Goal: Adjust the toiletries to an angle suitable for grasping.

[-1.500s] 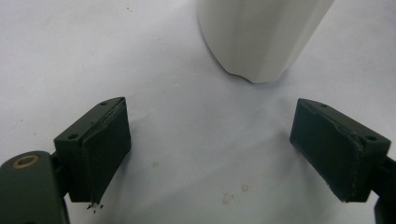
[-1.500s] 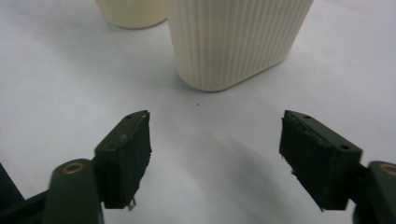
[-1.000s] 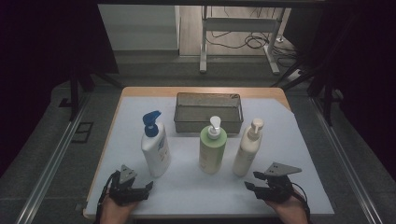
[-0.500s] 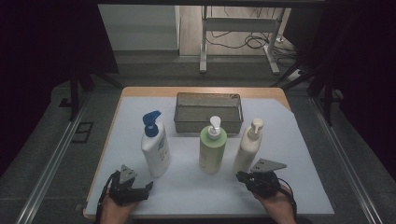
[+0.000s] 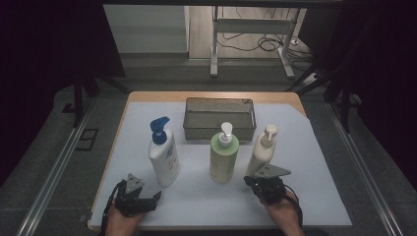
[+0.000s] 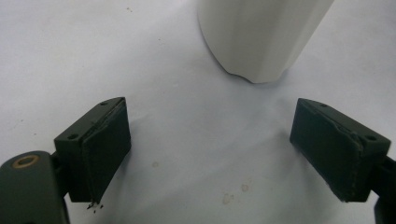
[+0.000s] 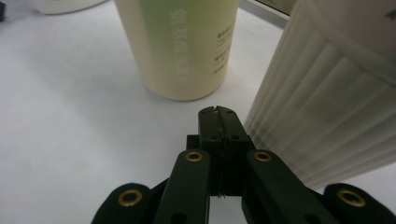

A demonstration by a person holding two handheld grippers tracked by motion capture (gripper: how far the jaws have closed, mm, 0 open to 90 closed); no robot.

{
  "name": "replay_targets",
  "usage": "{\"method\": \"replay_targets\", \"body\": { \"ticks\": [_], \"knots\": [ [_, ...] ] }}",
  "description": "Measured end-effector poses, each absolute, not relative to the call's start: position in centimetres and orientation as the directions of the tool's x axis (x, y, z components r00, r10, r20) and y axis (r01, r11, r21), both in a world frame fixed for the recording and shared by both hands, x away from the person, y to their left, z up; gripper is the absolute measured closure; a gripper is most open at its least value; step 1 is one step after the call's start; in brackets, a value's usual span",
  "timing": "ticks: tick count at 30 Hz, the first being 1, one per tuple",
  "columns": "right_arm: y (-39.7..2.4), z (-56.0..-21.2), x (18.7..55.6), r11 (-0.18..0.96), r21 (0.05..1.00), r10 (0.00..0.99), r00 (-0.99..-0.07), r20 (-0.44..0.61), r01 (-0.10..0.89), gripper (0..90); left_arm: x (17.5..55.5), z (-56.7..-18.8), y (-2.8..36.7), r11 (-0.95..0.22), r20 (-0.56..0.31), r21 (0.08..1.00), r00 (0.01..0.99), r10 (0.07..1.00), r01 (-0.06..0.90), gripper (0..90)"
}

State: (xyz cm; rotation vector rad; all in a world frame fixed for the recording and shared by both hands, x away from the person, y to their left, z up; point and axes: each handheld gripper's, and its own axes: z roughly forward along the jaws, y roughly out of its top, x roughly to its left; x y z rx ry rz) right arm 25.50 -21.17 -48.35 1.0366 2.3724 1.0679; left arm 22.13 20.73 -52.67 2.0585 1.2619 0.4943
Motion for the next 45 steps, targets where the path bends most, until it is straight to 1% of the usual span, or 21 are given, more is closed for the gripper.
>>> {"method": "replay_targets", "body": {
  "ticks": [11, 20, 45],
  "knots": [
    [-21.6, -48.6, 25.5, 0.446, 0.750, 0.747, -0.665, -0.011, 0.488, 90.0, 22.1, -52.7, 20.7, -0.312, -0.024, 0.706, 0.462, 0.886, 0.635, 12.1],
    [-23.0, -48.5, 25.4, 0.430, 0.750, 0.767, -0.642, -0.009, 0.503, 90.0, 22.1, -52.7, 20.7, -0.313, -0.023, 0.706, 0.462, 0.887, 0.635, 12.1],
    [-25.9, -48.3, 25.5, 0.422, 0.738, 0.783, -0.622, -0.003, 0.527, 89.8, 22.1, -52.7, 20.7, -0.312, -0.023, 0.706, 0.462, 0.887, 0.635, 12.1]
  ]
}}
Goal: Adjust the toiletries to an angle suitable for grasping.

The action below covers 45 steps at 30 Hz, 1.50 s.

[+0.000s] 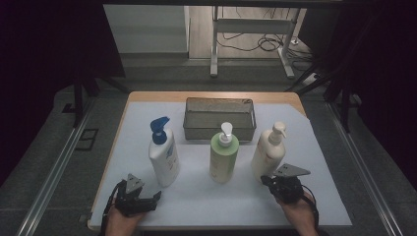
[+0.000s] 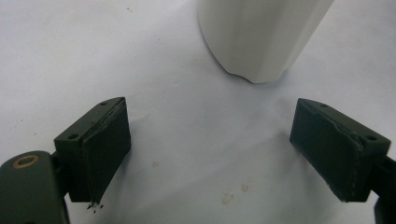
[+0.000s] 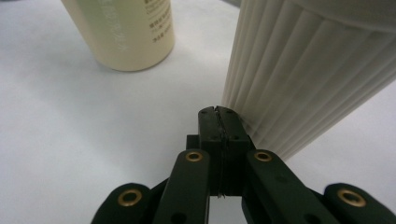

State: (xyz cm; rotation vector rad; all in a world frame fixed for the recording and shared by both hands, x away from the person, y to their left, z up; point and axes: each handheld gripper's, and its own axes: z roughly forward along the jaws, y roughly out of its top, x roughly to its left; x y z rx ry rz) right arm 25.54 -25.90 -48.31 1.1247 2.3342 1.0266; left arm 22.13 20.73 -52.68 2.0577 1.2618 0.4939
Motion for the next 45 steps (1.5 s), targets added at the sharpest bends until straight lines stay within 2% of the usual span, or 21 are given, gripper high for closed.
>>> {"method": "replay_targets", "body": {
  "ticks": [29, 45],
  "knots": [
    [-29.2, -48.7, 26.5, 0.373, 0.736, 0.831, -0.556, 0.005, 0.565, 89.2, 22.1, -52.7, 20.7, -0.311, -0.024, 0.706, 0.461, 0.887, 0.636, 12.1],
    [-29.5, -47.1, 24.9, 0.390, 0.742, 0.814, -0.581, -0.001, 0.546, 66.1, 22.1, -52.7, 20.7, -0.311, -0.024, 0.707, 0.461, 0.887, 0.636, 12.1]
  ]
}}
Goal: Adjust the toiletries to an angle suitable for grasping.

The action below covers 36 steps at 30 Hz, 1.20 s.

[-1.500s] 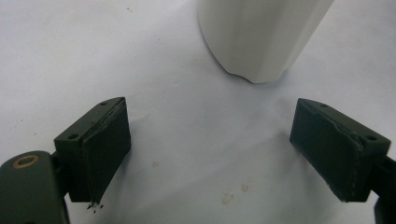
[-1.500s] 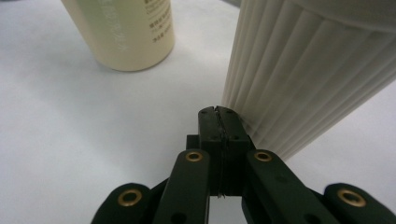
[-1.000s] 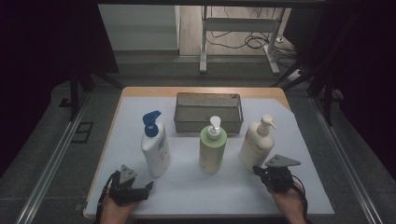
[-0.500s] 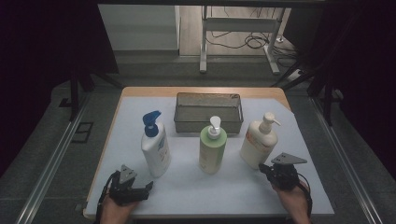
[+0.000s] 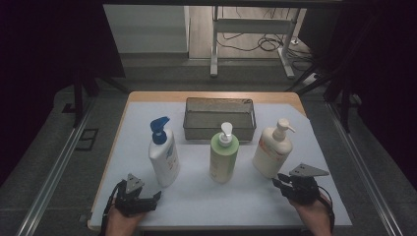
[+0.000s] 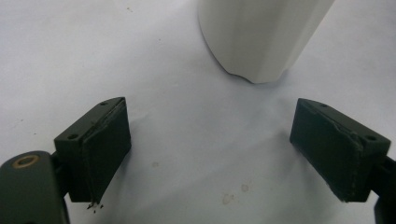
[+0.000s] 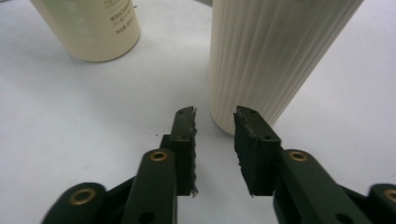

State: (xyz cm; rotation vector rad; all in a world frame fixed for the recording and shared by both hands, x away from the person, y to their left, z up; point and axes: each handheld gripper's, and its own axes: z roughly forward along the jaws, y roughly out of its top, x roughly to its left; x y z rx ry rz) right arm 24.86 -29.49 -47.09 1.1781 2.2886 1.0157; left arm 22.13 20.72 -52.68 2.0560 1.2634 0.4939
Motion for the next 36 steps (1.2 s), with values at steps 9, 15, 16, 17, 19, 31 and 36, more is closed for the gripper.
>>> {"method": "replay_targets", "body": {
  "ticks": [9, 15, 16, 17, 19, 31, 36],
  "knots": [
    [-29.8, -46.0, 24.3, 0.397, 0.736, 0.814, -0.581, -0.006, 0.549, 58.8, 22.1, -52.7, 20.7, -0.310, -0.024, 0.707, 0.460, 0.888, 0.636, 12.1],
    [-30.3, -45.1, 24.2, 0.382, 0.743, 0.818, -0.576, 0.006, 0.550, 54.9, 22.1, -52.7, 20.7, -0.310, -0.025, 0.707, 0.460, 0.887, 0.636, 12.1],
    [-30.3, -45.0, 24.2, 0.378, 0.743, 0.819, -0.573, 0.009, 0.553, 54.3, 22.1, -52.7, 20.7, -0.310, -0.025, 0.707, 0.460, 0.887, 0.636, 12.1],
    [-30.4, -44.8, 24.3, 0.376, 0.745, 0.821, -0.571, 0.008, 0.551, 53.1, 22.1, -52.7, 20.7, -0.310, -0.025, 0.707, 0.460, 0.887, 0.636, 12.1],
    [-30.5, -44.5, 24.3, 0.377, 0.746, 0.822, -0.570, 0.005, 0.549, 51.2, 22.1, -52.7, 20.7, -0.310, -0.025, 0.707, 0.460, 0.887, 0.636, 12.1],
    [-30.4, -43.1, 25.5, 0.355, 0.752, 0.829, -0.558, 0.021, 0.556, 36.2, 22.1, -52.7, 20.7, -0.308, -0.026, 0.707, 0.459, 0.888, 0.636, 12.1],
    [-30.4, -42.8, 26.3, 0.354, 0.749, 0.834, -0.552, 0.019, 0.560, 29.4, 22.1, -52.7, 20.7, -0.309, -0.025, 0.707, 0.460, 0.888, 0.636, 12.1]
  ]
}}
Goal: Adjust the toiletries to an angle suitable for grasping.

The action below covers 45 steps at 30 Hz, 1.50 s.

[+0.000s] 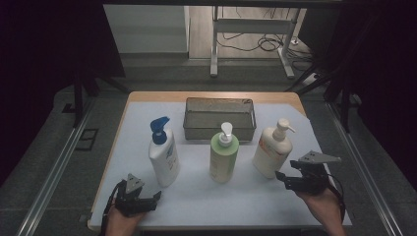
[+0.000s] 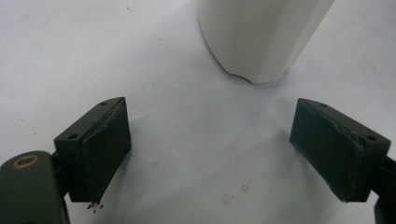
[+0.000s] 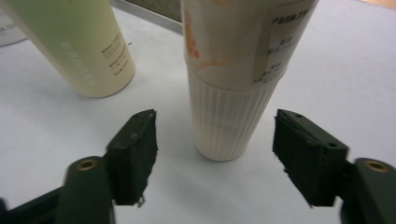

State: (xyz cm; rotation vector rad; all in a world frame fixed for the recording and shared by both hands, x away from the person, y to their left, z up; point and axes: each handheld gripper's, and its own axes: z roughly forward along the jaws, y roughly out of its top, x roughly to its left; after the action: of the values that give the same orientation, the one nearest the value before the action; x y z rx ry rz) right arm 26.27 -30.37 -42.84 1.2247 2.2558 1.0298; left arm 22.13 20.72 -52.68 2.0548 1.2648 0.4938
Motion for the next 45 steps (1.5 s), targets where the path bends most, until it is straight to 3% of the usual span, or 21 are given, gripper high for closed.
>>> {"method": "replay_targets", "body": {
  "ticks": [13, 30, 45],
  "knots": [
    [-30.0, -42.1, 28.0, 0.345, 0.764, 0.834, -0.552, 0.018, 0.546, 23.3, 22.1, -52.7, 20.7, -0.307, -0.026, 0.708, 0.458, 0.888, 0.636, 12.1],
    [-28.4, -41.5, 30.3, 0.356, 0.762, 0.822, -0.569, 0.019, 0.540, 22.1, 22.2, -52.7, 20.8, -0.313, -0.023, 0.707, 0.462, 0.886, 0.635, 12.1],
    [-27.8, -41.3, 31.5, 0.354, 0.766, 0.832, -0.555, 0.005, 0.537, 34.2, 22.1, -52.7, 20.7, -0.310, -0.025, 0.706, 0.460, 0.887, 0.636, 12.1]
  ]
}}
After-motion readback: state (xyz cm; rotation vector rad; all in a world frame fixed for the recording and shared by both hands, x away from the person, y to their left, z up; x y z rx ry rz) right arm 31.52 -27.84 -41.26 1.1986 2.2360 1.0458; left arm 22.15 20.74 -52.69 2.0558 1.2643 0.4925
